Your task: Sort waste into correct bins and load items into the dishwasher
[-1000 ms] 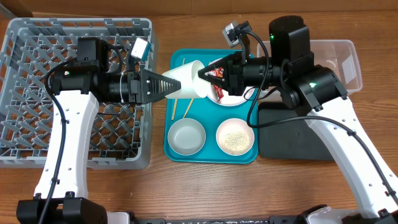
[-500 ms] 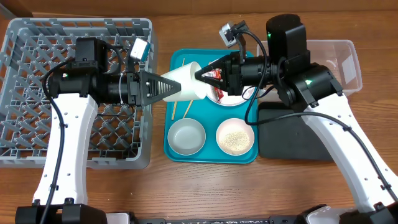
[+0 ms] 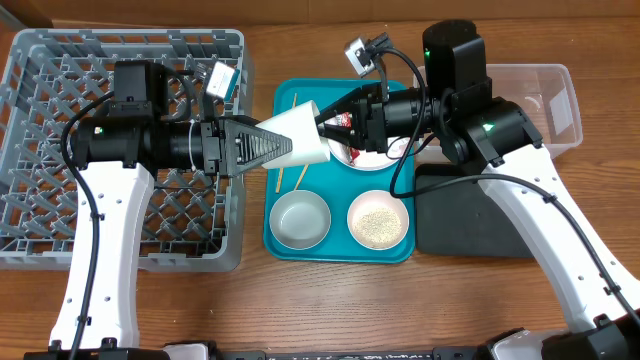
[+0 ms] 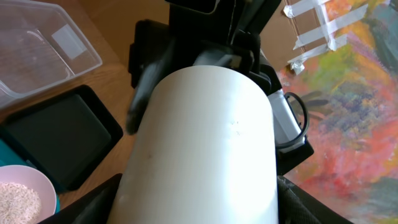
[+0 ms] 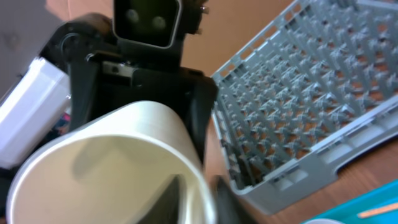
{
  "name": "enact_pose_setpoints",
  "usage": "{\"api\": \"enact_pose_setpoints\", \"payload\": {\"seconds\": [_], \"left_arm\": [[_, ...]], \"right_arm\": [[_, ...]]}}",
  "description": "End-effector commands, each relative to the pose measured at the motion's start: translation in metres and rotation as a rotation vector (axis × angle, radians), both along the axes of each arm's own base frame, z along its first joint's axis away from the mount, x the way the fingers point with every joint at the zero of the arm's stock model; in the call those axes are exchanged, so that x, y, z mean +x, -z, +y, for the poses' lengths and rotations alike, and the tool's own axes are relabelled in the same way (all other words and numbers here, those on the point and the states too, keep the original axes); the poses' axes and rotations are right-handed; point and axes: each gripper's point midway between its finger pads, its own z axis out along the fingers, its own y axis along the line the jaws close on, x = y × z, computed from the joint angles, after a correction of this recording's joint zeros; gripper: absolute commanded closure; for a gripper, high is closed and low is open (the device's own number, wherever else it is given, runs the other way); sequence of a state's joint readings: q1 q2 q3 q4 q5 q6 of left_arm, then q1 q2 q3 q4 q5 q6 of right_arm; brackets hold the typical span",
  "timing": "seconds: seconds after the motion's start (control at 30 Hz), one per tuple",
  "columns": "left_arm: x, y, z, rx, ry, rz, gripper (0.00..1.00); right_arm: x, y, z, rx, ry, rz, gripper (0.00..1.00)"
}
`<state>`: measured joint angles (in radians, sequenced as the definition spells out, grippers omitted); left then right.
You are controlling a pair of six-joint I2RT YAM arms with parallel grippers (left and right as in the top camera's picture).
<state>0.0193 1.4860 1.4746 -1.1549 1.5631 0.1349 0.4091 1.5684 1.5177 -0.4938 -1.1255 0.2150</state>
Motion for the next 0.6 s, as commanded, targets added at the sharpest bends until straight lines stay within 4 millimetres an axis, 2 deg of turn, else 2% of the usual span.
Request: {"api": "enact_pose_setpoints", "payload": {"seconds": [0.0,0.1,0.17,0.37,0.57], "left_arm": [[-0.004,-0.009,-0.002,-0.017,0.015,-0.049,0.31],[-0.004,-0.009,-0.002,-0.017,0.014,-0.049,0.32],[-0.004,-0.009,-0.002,-0.017,0.014,-0.049,0.35],[-0.003,-0.01,0.0,-0.017,0.006,-0.054,0.44],[0.002,-0.02,0.03,-0.01,-0.103,-0.098,0.47]], "right_arm": [[-0.011,-0.013,0.004,0.034,-0.053,-0.032,0.41],[-0.008,-0.016,0.001,0.041,-0.044,-0.046,0.28],[-0.007,-0.016,0.001,0.043,-0.043,-0.046,0.27],[-0.003,-0.016,-0.004,0.041,-0.029,-0.042,0.16],[0.014,-0.026,-0.039,0.035,0.094,-0.002,0.14]]}}
